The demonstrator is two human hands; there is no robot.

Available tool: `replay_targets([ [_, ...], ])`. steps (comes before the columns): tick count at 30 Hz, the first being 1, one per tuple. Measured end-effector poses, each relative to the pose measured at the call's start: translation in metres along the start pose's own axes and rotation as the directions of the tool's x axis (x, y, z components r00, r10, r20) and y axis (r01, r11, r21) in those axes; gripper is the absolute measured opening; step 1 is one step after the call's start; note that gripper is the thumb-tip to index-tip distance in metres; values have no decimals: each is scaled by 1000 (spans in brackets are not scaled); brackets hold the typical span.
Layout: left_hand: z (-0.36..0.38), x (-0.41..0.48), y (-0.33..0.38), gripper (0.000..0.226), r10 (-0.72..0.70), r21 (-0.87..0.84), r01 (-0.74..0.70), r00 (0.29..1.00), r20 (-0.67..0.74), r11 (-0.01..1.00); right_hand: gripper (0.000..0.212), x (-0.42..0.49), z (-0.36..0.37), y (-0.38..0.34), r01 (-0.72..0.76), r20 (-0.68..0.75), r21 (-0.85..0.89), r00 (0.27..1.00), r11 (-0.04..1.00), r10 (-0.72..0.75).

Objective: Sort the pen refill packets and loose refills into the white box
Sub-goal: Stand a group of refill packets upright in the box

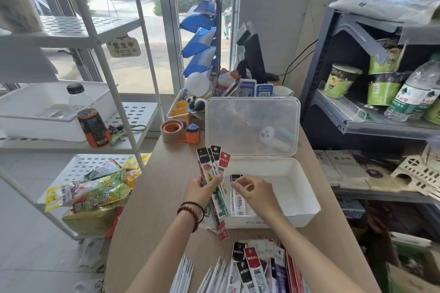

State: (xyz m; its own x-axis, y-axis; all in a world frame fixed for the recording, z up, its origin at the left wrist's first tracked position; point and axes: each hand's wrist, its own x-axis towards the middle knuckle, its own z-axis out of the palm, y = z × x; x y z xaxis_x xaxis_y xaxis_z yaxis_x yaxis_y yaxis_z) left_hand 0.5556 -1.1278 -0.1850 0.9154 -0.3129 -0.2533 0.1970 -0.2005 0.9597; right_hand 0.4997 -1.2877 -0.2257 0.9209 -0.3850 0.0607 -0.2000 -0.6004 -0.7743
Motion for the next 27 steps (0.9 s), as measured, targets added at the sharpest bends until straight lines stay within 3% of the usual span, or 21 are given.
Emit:
replay_targets([
  [6,14,-1,4,22,8,15,-8,999,45,1000,49,-10,-8,-9,73,-104,191,993,979,-53],
  [13,20,3,3,24,44,43,-43,999,-16,998,43,-9,-9,-7,59,-122,226,992,972,-32],
  [21,19,5,4,16,108,66,-108,994,-3,992,43,-7,-10,-5,31,-42,232,999,972,-21],
  [27,19,7,2,8,143,63,-144,989,30,988,23,-8,-12,-8,-11,-103,293,994,956,43],
])
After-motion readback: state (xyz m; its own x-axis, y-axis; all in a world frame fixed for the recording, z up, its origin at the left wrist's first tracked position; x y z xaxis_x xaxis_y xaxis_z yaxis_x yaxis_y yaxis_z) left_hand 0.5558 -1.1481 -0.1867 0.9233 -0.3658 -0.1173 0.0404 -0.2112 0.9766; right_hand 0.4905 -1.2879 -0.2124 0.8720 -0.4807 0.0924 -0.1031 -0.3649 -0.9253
